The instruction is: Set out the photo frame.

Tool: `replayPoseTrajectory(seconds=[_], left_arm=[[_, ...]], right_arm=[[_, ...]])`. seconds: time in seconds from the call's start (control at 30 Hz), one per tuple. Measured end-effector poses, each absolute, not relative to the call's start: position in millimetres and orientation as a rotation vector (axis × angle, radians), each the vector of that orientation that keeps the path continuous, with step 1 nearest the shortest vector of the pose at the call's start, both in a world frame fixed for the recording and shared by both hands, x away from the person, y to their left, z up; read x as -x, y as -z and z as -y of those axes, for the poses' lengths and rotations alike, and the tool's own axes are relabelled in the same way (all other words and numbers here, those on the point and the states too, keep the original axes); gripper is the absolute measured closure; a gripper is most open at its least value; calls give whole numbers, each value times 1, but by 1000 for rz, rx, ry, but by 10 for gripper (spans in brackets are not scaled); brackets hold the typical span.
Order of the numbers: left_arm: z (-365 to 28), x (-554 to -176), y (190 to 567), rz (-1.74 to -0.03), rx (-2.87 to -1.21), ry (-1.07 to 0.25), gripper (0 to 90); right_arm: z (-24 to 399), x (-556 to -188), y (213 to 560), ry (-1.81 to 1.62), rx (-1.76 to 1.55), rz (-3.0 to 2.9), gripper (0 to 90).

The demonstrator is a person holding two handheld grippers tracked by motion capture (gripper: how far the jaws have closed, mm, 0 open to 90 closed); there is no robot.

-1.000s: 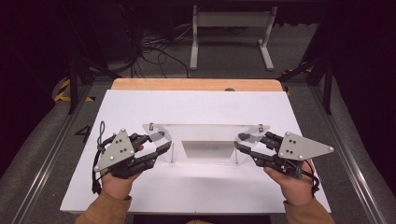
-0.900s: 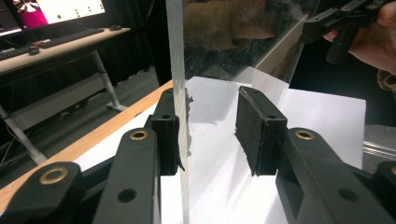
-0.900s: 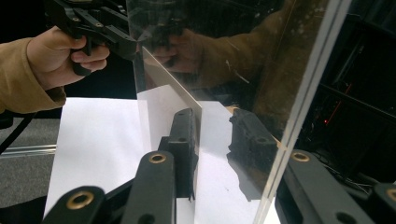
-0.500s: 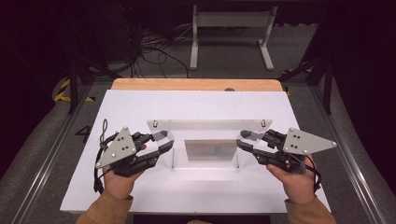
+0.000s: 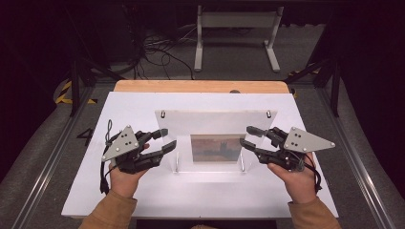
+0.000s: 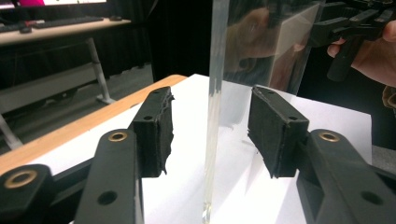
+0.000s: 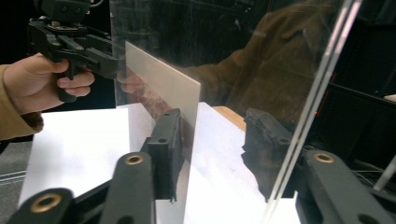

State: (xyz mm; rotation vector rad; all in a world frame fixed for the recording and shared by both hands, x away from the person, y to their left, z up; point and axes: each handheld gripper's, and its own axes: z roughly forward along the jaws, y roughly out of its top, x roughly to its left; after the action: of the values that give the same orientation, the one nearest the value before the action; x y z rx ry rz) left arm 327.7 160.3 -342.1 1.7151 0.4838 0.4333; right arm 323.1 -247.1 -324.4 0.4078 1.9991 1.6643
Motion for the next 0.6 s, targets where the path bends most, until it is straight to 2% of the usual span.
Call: replayPoseTrajectory(seconds=[0.2, 0.6], left_arm=[[-163, -334, 350, -517, -1720, -406, 464], [-168, -342, 360, -563, -1727, -361, 442]], right_arm=[[248, -329, 330, -1611, -472, -1980, 449], [252, -345, 343, -1678, -521, -1963, 357]])
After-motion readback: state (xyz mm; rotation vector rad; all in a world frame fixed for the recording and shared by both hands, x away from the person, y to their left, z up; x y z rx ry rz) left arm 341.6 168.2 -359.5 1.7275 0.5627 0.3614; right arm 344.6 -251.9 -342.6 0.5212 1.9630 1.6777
